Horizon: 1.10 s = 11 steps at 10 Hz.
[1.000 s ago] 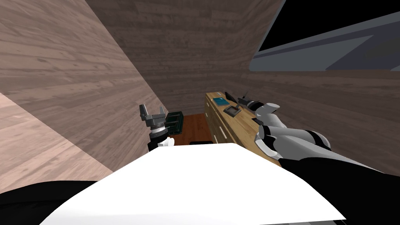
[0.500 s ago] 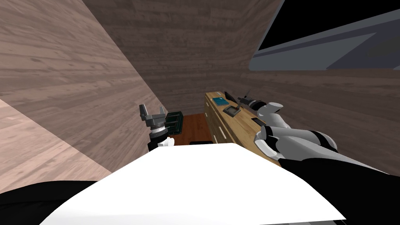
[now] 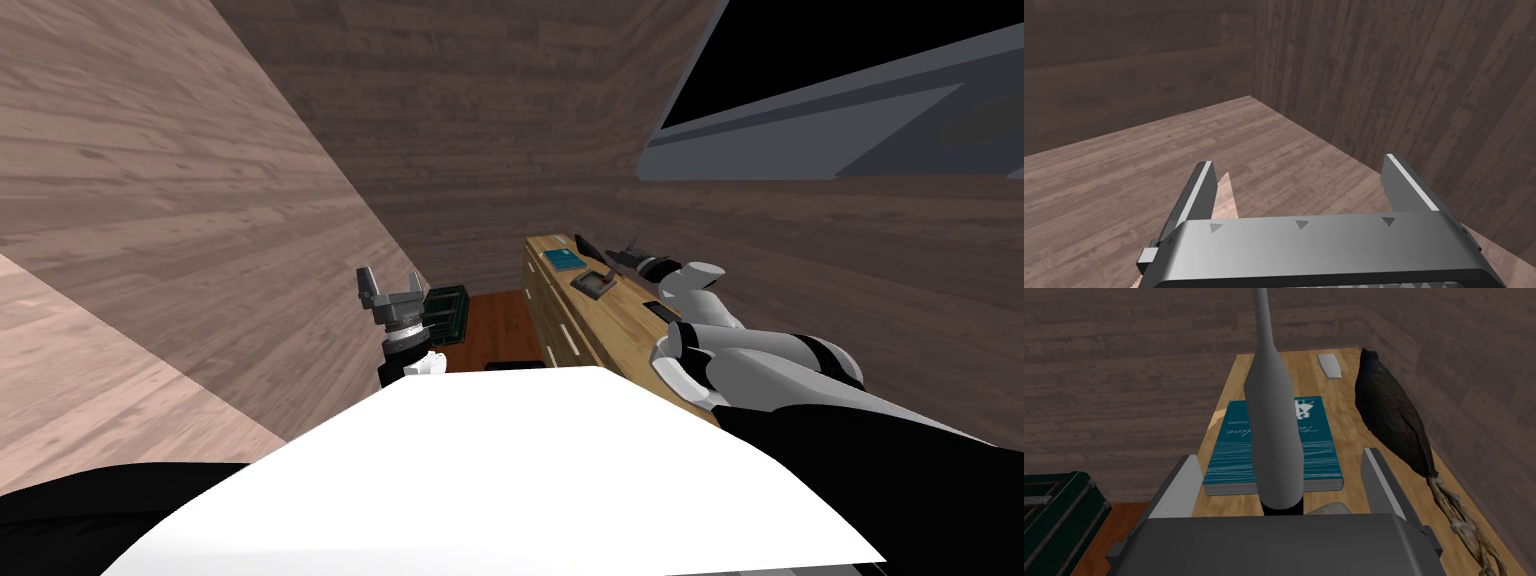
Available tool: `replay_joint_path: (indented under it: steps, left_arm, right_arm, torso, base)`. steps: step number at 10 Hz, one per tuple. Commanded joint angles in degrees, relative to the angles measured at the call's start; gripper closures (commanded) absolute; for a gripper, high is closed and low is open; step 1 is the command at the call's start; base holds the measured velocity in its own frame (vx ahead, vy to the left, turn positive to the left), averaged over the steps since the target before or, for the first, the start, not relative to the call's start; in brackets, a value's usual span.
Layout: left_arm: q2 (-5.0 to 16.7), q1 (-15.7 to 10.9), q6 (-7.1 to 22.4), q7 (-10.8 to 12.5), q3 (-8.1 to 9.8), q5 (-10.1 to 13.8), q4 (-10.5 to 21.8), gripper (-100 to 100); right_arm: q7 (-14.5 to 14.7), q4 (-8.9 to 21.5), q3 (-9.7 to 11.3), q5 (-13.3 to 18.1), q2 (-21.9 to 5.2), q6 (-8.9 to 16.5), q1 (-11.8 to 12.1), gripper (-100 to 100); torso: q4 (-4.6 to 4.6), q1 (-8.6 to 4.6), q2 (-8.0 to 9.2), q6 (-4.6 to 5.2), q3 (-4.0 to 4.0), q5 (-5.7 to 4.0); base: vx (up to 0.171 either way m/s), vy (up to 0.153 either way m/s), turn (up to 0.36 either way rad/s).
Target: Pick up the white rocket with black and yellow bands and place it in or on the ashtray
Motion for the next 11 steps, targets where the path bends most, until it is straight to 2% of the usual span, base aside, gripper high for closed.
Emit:
replay_joint_path:
  steps: [1,7,8,9,10,11]
  left_arm:
    - [0.0,0.0,0.0,0.0,0.00,0.0,0.0,0]
    - [0.0,0.0,0.0,0.0,0.00,0.0,0.0,0]
    - [0.0,0.0,0.0,0.0,0.00,0.0,0.0,0]
    - [0.0,0.0,0.0,0.0,-0.01,0.0,0.0,0]
    - [0.0,0.0,0.0,0.0,0.00,0.0,0.0,0]
    - [0.0,0.0,0.0,0.0,0.00,0.0,0.0,0]
  right_arm:
    - [-1.3,0.2,0.5,-0.4,-2.0,0.6,-0.4,-100]
    - [-5.3,0.8,2.2,-1.5,-7.9,2.3,-1.6,-100]
    - [-6.7,1.0,2.7,-1.9,-9.8,2.9,-2.0,-100]
    - [-6.5,-0.1,2.6,-1.5,-8.8,2.1,-1.3,-100]
    - [-6.8,-0.2,2.6,-1.6,-9.0,2.1,-1.3,0]
    - [-6.8,-0.2,2.6,-1.6,-8.9,2.1,-1.3,0]
  torso:
    - [0.00,0.00,0.00,0.00,0.00,0.00]
    - [0.00,0.20,-0.01,-0.01,0.00,0.06]
    - [0.01,0.19,0.01,-0.01,0.01,0.06]
    - [0.01,0.22,0.02,-0.01,0.02,0.07]
    - [0.00,0.13,0.01,-0.01,0.01,0.04]
    - [0.00,0.05,0.00,-0.01,0.00,0.01]
  base:
    - [-0.009,0.032,0.025]
    - [0.004,0.049,0.019]
    - [-0.001,0.056,0.031]
    - [0.001,0.027,0.000]
    - [0.000,0.000,0.000]
    - [0.000,0.000,0.000]
